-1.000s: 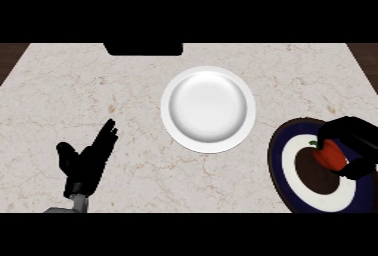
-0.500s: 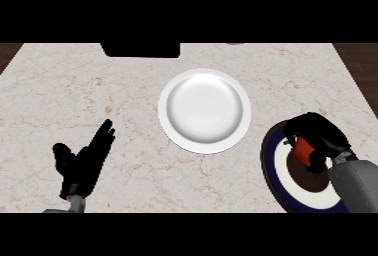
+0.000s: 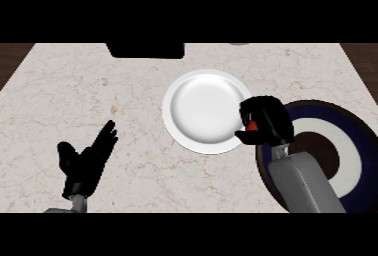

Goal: Pick the bell pepper from the plate and place it in the plate

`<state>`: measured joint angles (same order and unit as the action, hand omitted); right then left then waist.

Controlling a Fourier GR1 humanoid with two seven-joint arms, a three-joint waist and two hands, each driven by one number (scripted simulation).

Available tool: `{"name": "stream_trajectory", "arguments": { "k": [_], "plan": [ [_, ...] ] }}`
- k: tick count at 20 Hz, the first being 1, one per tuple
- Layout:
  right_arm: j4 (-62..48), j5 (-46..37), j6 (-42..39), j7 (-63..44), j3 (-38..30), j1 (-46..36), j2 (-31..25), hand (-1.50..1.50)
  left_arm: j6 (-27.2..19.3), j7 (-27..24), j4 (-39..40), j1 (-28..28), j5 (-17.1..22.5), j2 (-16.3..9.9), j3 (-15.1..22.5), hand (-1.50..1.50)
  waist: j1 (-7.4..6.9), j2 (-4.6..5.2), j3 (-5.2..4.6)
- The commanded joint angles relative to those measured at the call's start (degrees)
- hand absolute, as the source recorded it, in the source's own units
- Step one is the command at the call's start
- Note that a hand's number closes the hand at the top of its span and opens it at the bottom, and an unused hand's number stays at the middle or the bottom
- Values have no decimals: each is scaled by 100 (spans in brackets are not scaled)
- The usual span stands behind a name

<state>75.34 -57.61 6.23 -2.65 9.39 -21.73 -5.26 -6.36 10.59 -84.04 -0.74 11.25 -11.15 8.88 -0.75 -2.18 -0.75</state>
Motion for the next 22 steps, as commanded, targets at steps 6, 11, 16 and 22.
{"name": "stream_trajectory", "arguments": {
  "k": [6, 11, 16, 22],
  "plan": [
    [643, 12, 2107, -2812, 601, -330, 518, 150, 73, 201, 139, 42, -18, 51, 160, 0, -297, 126, 74],
    [731, -398, 3489, -4335, 1269, -647, 524, 150, 134, 143, 212, 116, -46, 105, 241, 0, -405, 193, 64],
    [230, -1738, 4126, -5963, 1855, -822, 525, 150, 7, 236, 252, 232, -115, 119, 197, 0, -215, 197, 55],
    [-508, -3062, 4418, -7312, 1710, -1499, 525, 150, -108, 441, 189, 322, -106, 250, 209, 0, -142, 240, 71]
  ]
}}
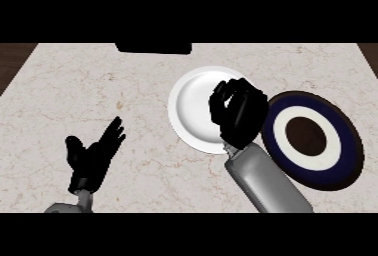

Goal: Pick the bell pepper from the plate and place it in the plate

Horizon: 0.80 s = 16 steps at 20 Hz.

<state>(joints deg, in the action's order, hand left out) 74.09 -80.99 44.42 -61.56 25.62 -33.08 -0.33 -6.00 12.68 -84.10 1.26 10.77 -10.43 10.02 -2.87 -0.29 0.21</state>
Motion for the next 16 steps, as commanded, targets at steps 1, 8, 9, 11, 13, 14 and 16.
{"name": "stream_trajectory", "arguments": {
  "k": [1, 8, 9, 11, 13, 14, 16],
  "plan": [
    [-445, -862, 558, -1668, 206, -352, 32, 150, -10, -54, 235, -128, -31, 23, -22, 0, 22, 48, -28],
    [-1546, -732, 1299, -1241, -347, -571, 31, 150, -18, -286, 425, -115, -143, 188, 37, 0, 94, 97, -20],
    [-1520, -622, 1212, -1216, -450, -602, 31, 150, 61, 19, -14, -201, 40, -31, -127, 0, 88, 68, -17],
    [-1754, -614, 1404, -1032, -790, -734, 31, 150, 18, -44, 3, -318, -39, 5, -78, 0, 92, 71, -17],
    [-2040, -281, 1353, -569, -1109, -1064, 31, 150, -5, 4, -14, -290, -9, 66, -99, 0, 132, 68, -18],
    [-1961, 178, 853, -950, -1209, -692, 31, 150, 89, 88, -14, -193, -12, -48, -81, 0, 101, 87, -14],
    [-2612, 638, 697, -505, -1246, -532, 31, -150, -108, 172, -157, -90, -143, 106, 41, 0, 55, 119, -9]
  ]
}}
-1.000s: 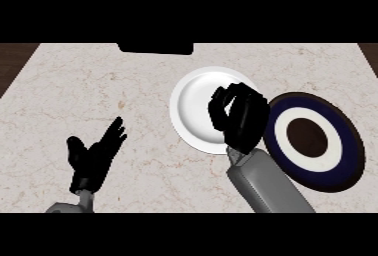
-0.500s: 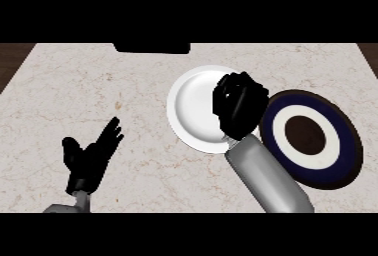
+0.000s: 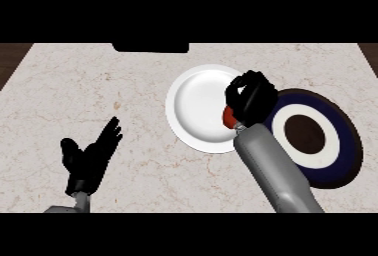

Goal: Pick the bell pepper from the plate and place it in the plate

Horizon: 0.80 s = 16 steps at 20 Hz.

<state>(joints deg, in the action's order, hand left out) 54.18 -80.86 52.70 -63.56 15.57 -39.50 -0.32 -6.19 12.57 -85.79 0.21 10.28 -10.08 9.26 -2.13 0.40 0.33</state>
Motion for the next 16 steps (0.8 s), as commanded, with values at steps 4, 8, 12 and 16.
{"name": "stream_trajectory", "arguments": {
  "k": [4, 8, 12, 16],
  "plan": [
    [-1105, 2128, -267, 761, -329, -331, 31, -150, 69, 69, 310, 110, -23, 16, -25, 0, -7, 52, -22],
    [-1514, 3212, 239, 2080, -585, -666, -62, -150, 9, 34, 260, 17, -99, 100, 35, 0, -62, 75, -16],
    [-1229, 3772, 1042, 2977, -568, -530, 31, -150, 102, -78, 234, -179, -18, 143, 34, 0, -91, 75, -12],
    [-664, 4326, 1770, 3795, -598, -66, 30, -150, 19, -181, 322, -121, -138, 227, 68, 0, 37, 41, -13]
  ]
}}
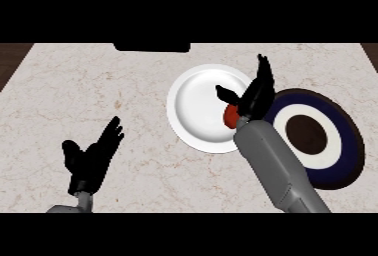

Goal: Pick the bell pepper from the plate and place it in the plate

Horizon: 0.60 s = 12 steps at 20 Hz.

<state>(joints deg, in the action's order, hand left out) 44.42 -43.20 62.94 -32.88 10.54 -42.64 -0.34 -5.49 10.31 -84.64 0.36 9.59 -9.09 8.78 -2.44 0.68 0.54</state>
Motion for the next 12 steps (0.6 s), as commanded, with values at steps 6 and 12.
{"name": "stream_trajectory", "arguments": {
  "k": [6, 12],
  "plan": [
    [1606, 1681, 296, 1351, 22, 1027, 33, -150, 65, 51, 268, -234, 16, 10, -95, 0, 233, -59, -45],
    [3273, 2539, -567, 2113, 630, 2429, -225, -150, 107, 65, 507, -70, 32, 16, -240, 0, 320, -77, -51]
  ]
}}
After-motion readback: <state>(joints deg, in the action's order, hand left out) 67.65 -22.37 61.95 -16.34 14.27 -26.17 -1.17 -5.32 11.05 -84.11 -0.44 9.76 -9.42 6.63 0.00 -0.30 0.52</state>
